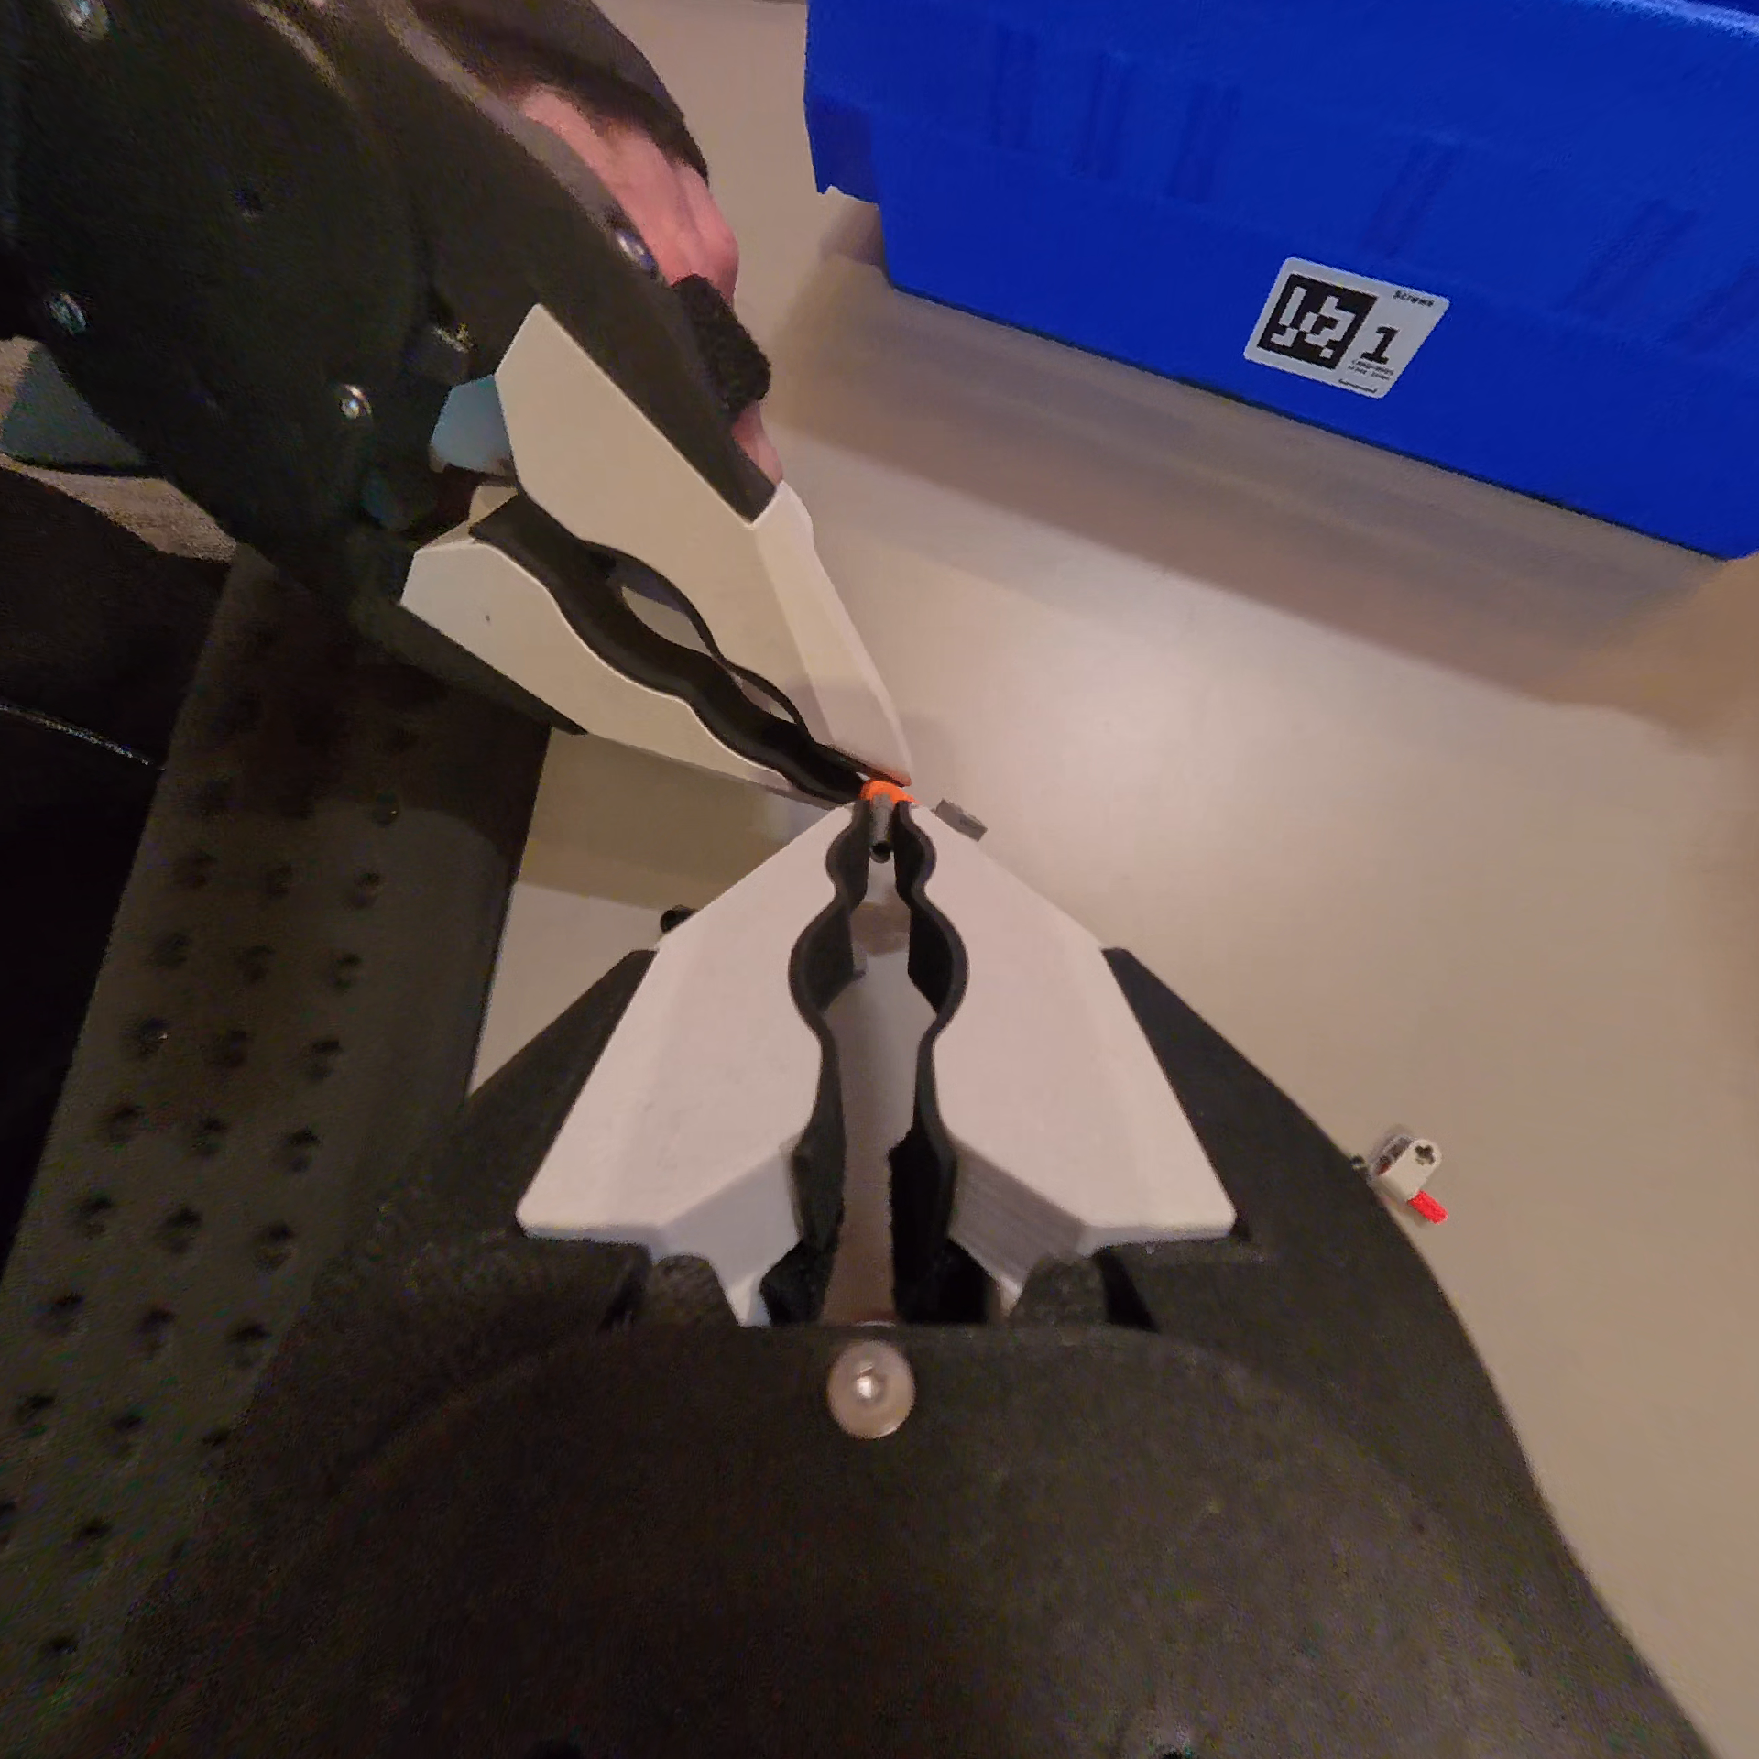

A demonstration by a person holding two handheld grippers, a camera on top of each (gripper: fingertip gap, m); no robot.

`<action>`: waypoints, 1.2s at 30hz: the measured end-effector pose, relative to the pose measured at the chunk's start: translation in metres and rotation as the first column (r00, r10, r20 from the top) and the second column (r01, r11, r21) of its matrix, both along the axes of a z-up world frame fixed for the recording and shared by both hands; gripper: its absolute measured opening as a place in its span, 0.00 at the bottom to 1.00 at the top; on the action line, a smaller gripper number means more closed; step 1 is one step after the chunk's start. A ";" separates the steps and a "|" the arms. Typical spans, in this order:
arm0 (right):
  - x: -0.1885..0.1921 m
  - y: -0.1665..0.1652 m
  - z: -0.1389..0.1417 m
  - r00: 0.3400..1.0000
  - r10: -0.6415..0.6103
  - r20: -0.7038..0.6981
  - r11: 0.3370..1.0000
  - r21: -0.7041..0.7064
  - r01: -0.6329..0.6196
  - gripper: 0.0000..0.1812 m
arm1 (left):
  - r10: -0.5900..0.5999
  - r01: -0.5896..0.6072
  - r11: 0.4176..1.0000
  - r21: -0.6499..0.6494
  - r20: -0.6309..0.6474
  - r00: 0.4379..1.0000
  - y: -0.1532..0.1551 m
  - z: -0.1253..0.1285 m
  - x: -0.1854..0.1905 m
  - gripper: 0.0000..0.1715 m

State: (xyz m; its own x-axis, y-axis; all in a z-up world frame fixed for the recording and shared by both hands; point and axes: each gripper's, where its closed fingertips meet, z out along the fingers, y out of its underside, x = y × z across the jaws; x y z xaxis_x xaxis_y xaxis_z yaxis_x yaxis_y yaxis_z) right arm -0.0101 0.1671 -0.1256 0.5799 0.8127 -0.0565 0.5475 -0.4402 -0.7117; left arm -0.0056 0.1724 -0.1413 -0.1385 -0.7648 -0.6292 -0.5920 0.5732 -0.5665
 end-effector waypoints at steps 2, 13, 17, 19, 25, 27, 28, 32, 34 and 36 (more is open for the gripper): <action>0.001 0.000 0.000 1.000 -0.015 0.002 1.000 -0.001 0.015 0.01 | 0.002 -0.002 1.000 0.015 -0.001 1.000 -0.001 0.001 0.000 0.02; 0.003 -0.007 -0.008 0.998 -0.060 -0.018 0.994 -0.087 0.058 0.01 | -0.016 0.020 0.990 0.137 -0.028 0.999 -0.008 -0.006 0.002 0.01; 0.003 -0.011 -0.012 1.000 -0.028 0.000 0.994 -0.107 0.028 0.01 | -0.029 0.037 0.984 0.173 -0.045 0.999 -0.012 -0.010 0.003 0.01; 0.003 -0.012 -0.014 1.000 -0.015 0.009 0.993 -0.118 0.016 0.01 | -0.036 0.046 0.981 0.186 -0.057 0.998 -0.013 -0.012 0.003 0.01; 0.003 -0.015 -0.017 0.996 0.032 0.087 0.989 -0.144 -0.019 0.01 | -0.060 0.073 0.978 0.195 -0.072 0.996 -0.019 -0.016 0.005 0.00; 0.004 -0.016 -0.015 0.994 0.052 0.101 0.987 -0.157 -0.035 0.01 | -0.064 0.074 0.978 0.194 -0.057 0.996 -0.020 -0.014 0.005 0.00; 0.004 -0.016 -0.012 0.994 0.057 0.095 0.986 -0.159 -0.041 0.01 | -0.063 0.070 0.978 0.198 -0.043 0.997 -0.019 -0.011 0.005 0.00; 0.005 -0.015 -0.010 0.995 0.060 0.076 0.985 -0.167 -0.047 0.01 | -0.060 0.066 0.978 0.196 -0.038 0.997 -0.017 -0.010 0.005 0.00; 0.005 -0.016 -0.012 0.996 0.063 0.063 0.982 -0.180 -0.051 0.01 | -0.068 0.076 0.975 0.208 -0.043 0.997 -0.018 -0.011 0.005 0.00; 0.006 -0.018 -0.012 0.996 0.067 0.057 0.980 -0.194 -0.055 0.01 | -0.076 0.085 0.970 0.229 -0.047 0.996 -0.019 -0.012 0.005 0.00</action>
